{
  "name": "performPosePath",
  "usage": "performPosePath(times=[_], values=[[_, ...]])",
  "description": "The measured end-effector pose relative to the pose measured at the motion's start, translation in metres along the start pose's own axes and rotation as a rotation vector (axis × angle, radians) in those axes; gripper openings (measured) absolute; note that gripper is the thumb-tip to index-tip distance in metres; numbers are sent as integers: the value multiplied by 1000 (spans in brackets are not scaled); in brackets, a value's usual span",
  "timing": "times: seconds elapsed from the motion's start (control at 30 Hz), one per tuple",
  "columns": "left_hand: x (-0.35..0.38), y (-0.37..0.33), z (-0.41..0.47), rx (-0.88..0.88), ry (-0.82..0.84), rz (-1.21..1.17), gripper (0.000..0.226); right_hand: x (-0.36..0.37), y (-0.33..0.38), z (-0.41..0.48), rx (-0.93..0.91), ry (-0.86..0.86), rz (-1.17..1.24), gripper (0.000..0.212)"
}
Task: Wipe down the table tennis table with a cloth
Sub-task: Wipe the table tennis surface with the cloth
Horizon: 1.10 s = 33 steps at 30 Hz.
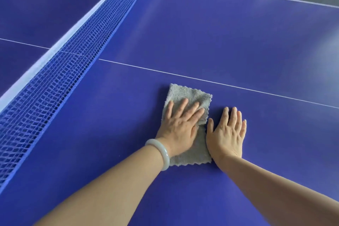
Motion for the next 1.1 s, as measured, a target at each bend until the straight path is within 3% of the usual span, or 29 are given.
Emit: performPosePath(times=[0.1,0.23,0.33,0.4,0.5,0.63,0.83,0.97,1.1], values=[[-5,42,1,-40,-31,67,55,0,0,0,-3,10,-17,72],[-14,129,-24,-534,-56,35,53,3,1,0,-1,2,-37,75],[-14,112,-43,-659,-122,20,53,3,2,0,0,-4,-41,76],[-8,56,-52,-590,-166,4,55,3,2,0,1,-7,-30,76],[5,-36,-78,-298,-150,-63,58,1,3,0,-2,-7,-11,75],[4,-29,-115,-98,-58,-30,53,0,3,-1,-7,-7,6,75],[-9,59,-127,-469,-40,2,72,1,2,0,-13,-32,23,74],[-8,56,-123,-473,-48,4,71,0,5,-3,-25,-6,-14,74],[-3,58,-122,-466,-45,-10,67,-5,15,-5,-53,48,-214,72]])
Point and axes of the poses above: each hand's wrist, its own z-axis towards the middle knuckle, its own x-axis out of the palm, y = z × x, the point moved 2 cm from there along z, towards the middle knuckle, and after that the axes turned 5 degrees about x, right-handed, at the moved point
